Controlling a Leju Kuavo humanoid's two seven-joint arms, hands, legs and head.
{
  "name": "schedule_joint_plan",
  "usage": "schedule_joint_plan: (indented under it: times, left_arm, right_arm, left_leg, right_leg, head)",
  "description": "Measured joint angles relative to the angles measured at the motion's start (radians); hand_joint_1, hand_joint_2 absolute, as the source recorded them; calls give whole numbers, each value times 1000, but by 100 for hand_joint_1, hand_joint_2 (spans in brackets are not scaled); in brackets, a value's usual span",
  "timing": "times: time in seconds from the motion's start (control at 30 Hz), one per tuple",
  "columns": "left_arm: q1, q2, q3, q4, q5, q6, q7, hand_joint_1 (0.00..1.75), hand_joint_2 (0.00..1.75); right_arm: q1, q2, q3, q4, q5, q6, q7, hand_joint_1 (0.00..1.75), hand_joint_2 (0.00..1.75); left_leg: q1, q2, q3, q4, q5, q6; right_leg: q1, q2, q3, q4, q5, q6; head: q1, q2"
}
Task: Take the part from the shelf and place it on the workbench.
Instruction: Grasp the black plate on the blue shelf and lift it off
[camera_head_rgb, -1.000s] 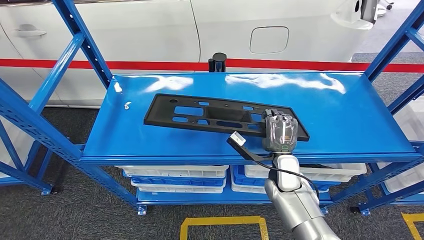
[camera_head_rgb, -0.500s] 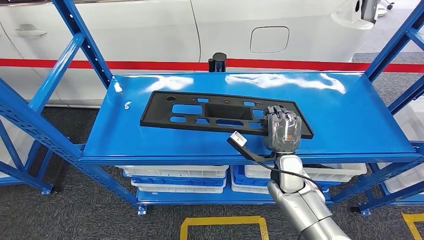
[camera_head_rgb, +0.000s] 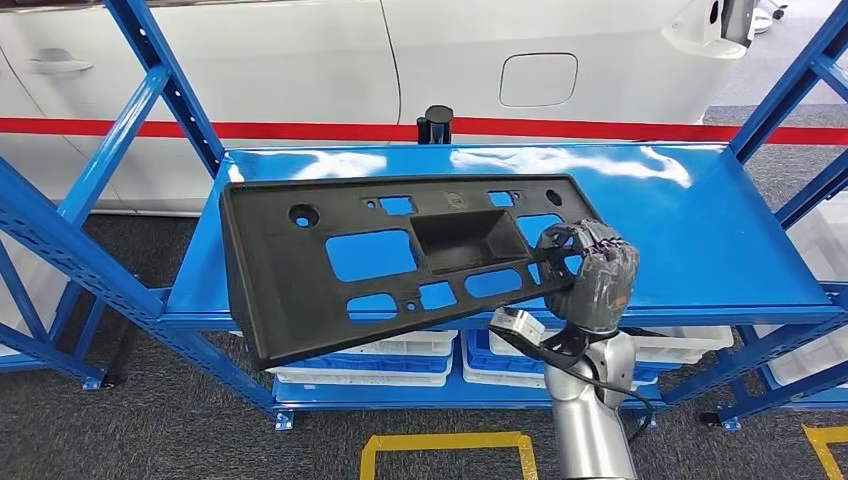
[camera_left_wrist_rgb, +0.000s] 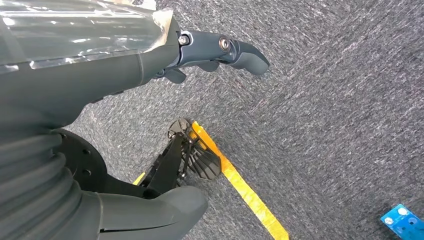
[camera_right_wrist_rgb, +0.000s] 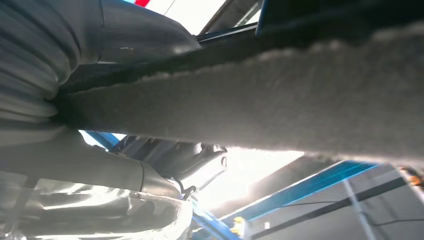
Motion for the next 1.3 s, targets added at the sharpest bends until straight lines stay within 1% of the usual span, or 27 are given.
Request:
schedule_joint_plan:
  times: [0.07, 0.13, 0.23, 0.3, 0.53, 0.6, 0.67, 0.8, 0.9, 0.97, 1.07, 1.3]
  left_arm:
    - [0, 1, 0, 0, 3, 2, 0, 0, 175]
    - [0, 2, 0, 0, 8, 6, 0, 0, 175]
    - [0, 5, 0, 0, 18, 10, 2, 0, 175]
    - [0, 6, 1, 0, 21, 11, 3, 0, 175]
    - [0, 9, 1, 0, 22, 14, 4, 0, 175]
    - [1, 10, 1, 0, 26, 14, 4, 0, 175]
    - [1, 11, 1, 0, 32, 14, 4, 0, 175]
    - [5, 14, 2, 0, 43, 14, 5, 0, 175]
    - [8, 17, 3, 0, 50, 16, 6, 0, 175]
    - [10, 19, 3, 0, 53, 17, 6, 0, 175]
    - [12, 20, 3, 0, 56, 18, 4, 0, 175]
    - [16, 21, 6, 0, 66, 27, -18, 0, 175]
  right_arm:
    - [8, 18, -12, -6, -25, 0, -3, 173, 175]
    - [15, 26, -12, -9, -81, 0, 5, 173, 175]
    - [21, 14, 28, -11, -215, 0, 49, 173, 175]
    - [23, 1, 60, -12, -267, 0, 69, 173, 175]
    - [25, -22, 113, -14, -286, 0, 76, 173, 175]
    - [27, -30, 125, -15, -313, 0, 81, 173, 175]
    - [28, -44, 146, -20, -382, 0, 102, 173, 175]
    - [28, -97, 210, -34, -600, 5, 163, 173, 175]
    - [29, -133, 243, -44, -708, 20, 169, 173, 175]
    - [29, -151, 256, -48, -739, 26, 167, 173, 175]
    - [29, -171, 271, -49, -748, 26, 164, 173, 175]
    - [28, -197, 296, -49, -780, 43, 165, 173, 175]
  left_leg:
    - [0, 0, 0, 0, 0, 0]
    - [0, 0, 0, 0, 0, 0]
    - [0, 0, 0, 0, 0, 0]
    - [0, 1, 0, 0, 0, 0]
    - [0, 1, 0, 0, 0, 0]
    - [0, 1, 0, 0, 0, 0]
    - [0, 1, 0, 0, 0, 0]
    - [0, 1, 0, 0, 0, 0]
    - [-1, 1, 0, 0, 0, 0]
    - [-1, 1, -1, 0, 0, 0]
    - [-1, 1, -1, 0, 0, 0]
    - [-1, 1, -1, 0, 0, 0]
  right_leg:
    - [0, 0, 0, 0, 0, 0]
    - [0, 0, 0, 0, 0, 0]
    - [0, 0, 0, 0, 0, 0]
    - [0, 0, 0, 0, 0, 0]
    - [0, 0, 0, 0, 0, 0]
    - [0, 0, 0, 0, 0, 0]
    - [0, 0, 0, 0, 0, 0]
    - [0, 0, 0, 0, 0, 0]
    - [0, 0, 0, 0, 0, 0]
    - [-1, 0, 0, 0, 0, 0]
    - [-1, 0, 0, 0, 0, 0]
    - [0, 0, 0, 0, 0, 0]
  head:
    - [0, 0]
    - [0, 0]
    - [0, 0]
    - [0, 0]
    - [0, 0]
    - [0, 0]
    - [0, 0]
    - [0, 0]
    - [0, 0]
    - [0, 0]
    - [0, 0]
    - [0, 0]
